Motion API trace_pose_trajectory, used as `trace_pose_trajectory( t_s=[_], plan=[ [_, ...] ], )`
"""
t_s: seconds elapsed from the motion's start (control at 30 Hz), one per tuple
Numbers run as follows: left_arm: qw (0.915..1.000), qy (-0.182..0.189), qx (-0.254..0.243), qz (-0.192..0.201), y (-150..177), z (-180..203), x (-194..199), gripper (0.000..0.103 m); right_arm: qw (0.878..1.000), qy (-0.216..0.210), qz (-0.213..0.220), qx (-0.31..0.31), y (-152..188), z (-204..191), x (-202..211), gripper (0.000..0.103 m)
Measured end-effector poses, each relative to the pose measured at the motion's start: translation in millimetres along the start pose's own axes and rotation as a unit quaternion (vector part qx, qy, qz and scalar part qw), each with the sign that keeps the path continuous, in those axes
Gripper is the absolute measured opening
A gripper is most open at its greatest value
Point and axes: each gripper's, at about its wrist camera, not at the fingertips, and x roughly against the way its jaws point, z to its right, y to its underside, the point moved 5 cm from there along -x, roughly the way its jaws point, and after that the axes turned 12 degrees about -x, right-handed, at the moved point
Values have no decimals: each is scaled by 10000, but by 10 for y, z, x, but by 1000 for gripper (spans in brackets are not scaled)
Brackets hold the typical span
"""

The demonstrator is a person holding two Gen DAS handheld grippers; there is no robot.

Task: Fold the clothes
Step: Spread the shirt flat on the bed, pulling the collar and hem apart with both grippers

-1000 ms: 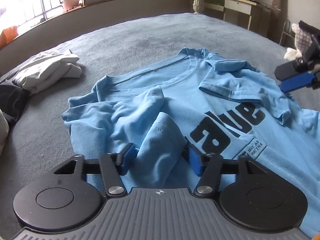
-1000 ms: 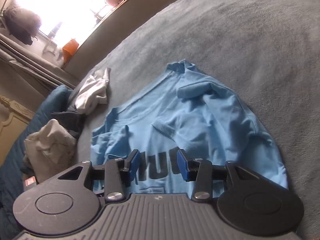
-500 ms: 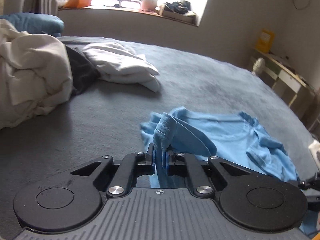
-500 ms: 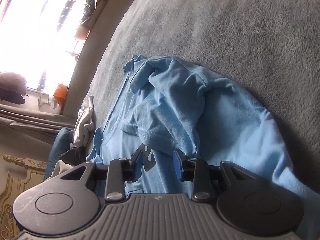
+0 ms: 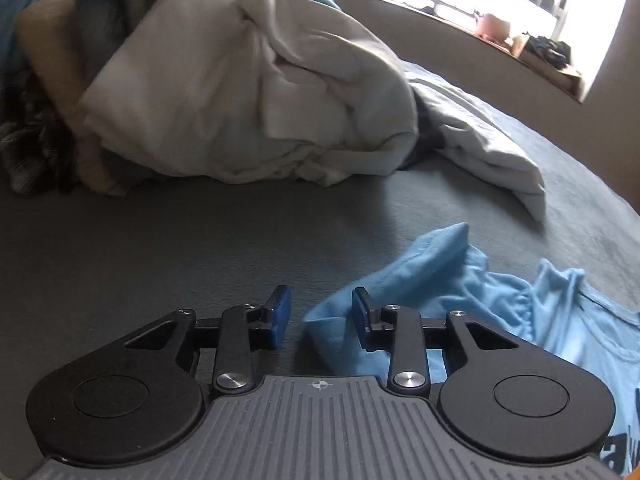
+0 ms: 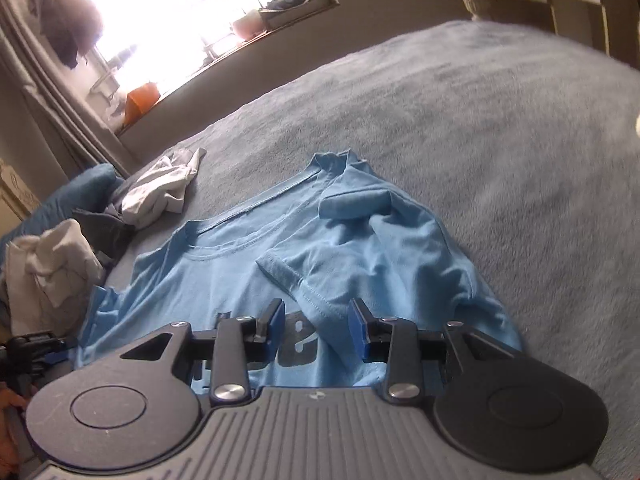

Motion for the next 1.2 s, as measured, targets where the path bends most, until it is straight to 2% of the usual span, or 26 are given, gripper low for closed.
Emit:
trace_pose_trajectory(
  t_s=[0.1, 0.17, 0.23, 0.3, 0.37, 0.4, 0.43, 0.47, 0.53, 0.6, 0.7, 0.8, 0.83, 0.93, 1.07, 1.2],
  plan=[
    [9986, -376, -151, 343, -26, -109, 132, 36, 9985, 215, 31, 499, -1, -60, -89, 38],
    [9972, -424, -159, 591, -61, -144, 260, 38, 9975, 268, -11, 659, 4, -86, -181, 46],
    [9960, -348, -263, 782, -74, -100, 369, 40, 9956, 400, -105, 836, 31, -82, -297, 47],
    [9946, -112, -519, 887, -50, 53, 444, 43, 9937, 661, -200, 880, 72, -18, -409, 40],
    [9920, 124, -774, 991, -25, 206, 521, 44, 9947, 716, -169, 716, 71, 56, -439, 21],
    [9884, 282, -1043, 1067, 30, 336, 571, 44, 9963, 652, -138, 534, 39, 93, -414, 15],
    [9832, 449, -1345, 1148, 95, 479, 624, 44, 9978, 572, -116, 329, 0, 131, -383, 3],
    [9768, 615, -1645, 1227, 161, 622, 678, 46, 9988, 478, -86, 93, -44, 181, -347, 3],
    [9554, 1081, -2367, 1397, 369, 971, 811, 48, 9987, 262, -14, -438, -143, 301, -266, 3],
    [9332, 1602, -2899, 1391, 579, 1266, 911, 51, 9958, 89, 82, -907, -274, 418, -208, 3],
    [9045, 2282, -3475, 946, 896, 1619, 929, 54, 9887, -104, 308, -1462, -532, 611, -141, 3],
    [8861, 2459, -3846, 799, 1140, 1777, 910, 54, 9801, -13, 580, -1897, -809, 865, -162, 3],
    [8829, 2455, -3921, 805, 1183, 1792, 910, 54, 9762, 25, 658, -2066, -897, 966, -181, 3],
    [8763, 2428, -4088, 776, 1270, 1814, 895, 54, 9624, 176, 747, -2607, -1021, 1303, -297, 3],
    [8798, 2413, -4043, 647, 1253, 1780, 850, 55, 9387, 386, 824, -3324, -1145, 1763, -467, 4],
    [8860, 2372, -3949, 529, 1206, 1747, 831, 58, 9076, -141, 703, -4137, -1048, 2016, -453, 6]
  ],
)
